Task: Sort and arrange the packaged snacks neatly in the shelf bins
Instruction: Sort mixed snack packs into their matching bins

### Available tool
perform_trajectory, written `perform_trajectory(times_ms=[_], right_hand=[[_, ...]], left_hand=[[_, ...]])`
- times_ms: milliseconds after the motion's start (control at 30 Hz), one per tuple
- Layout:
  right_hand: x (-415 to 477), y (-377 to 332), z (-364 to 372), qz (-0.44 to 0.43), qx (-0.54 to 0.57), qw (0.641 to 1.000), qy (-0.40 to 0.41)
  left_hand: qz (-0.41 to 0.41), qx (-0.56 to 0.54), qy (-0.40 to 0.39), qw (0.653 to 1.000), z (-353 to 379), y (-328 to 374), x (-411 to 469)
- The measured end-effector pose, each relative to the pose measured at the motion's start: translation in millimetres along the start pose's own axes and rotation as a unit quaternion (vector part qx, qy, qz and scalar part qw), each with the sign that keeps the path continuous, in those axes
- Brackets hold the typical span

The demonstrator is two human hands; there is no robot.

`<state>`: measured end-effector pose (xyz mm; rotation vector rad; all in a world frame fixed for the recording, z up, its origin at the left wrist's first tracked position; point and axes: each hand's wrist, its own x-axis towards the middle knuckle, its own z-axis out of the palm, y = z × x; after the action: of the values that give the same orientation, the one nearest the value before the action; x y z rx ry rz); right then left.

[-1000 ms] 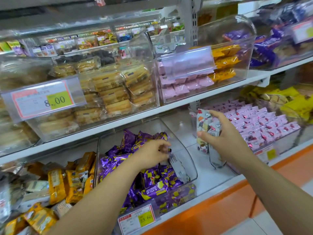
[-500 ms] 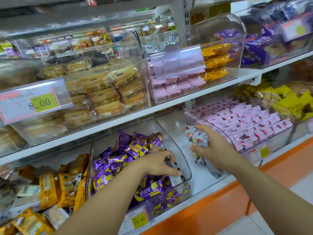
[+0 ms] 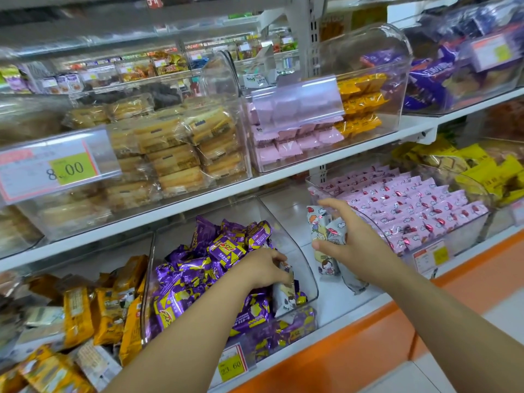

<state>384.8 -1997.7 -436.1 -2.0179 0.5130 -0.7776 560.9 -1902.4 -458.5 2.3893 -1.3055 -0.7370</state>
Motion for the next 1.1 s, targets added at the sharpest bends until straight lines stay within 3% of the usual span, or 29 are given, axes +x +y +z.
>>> perform_trajectory(times_ms=[367,600,700,1100], right_hand=[[3.0,1.2,-2.4,-0.047,-0.049,0.998,-0.01],[2.7,1.4,0.9,-0.042,-0.058,0.997,-0.027],[2.6,1.4,0.7,-0.038,-0.063,0.997,-0.027],[3.2,-2.0,0.1,-0.034,-0.085,0.995,-0.037]], left_hand=[[-0.046,-0.112,-0.067,0.99,-7.3,2.3,-1.9],[-0.032,-0.192,-0.006,0.981,-0.1,-7.6,-6.3],[-0.023,-0.217,-0.016,0.976,-0.6,-9.9,-7.0],[-0.064,-0.458,-0.01,0.887,6.2,0.0,-2.7]])
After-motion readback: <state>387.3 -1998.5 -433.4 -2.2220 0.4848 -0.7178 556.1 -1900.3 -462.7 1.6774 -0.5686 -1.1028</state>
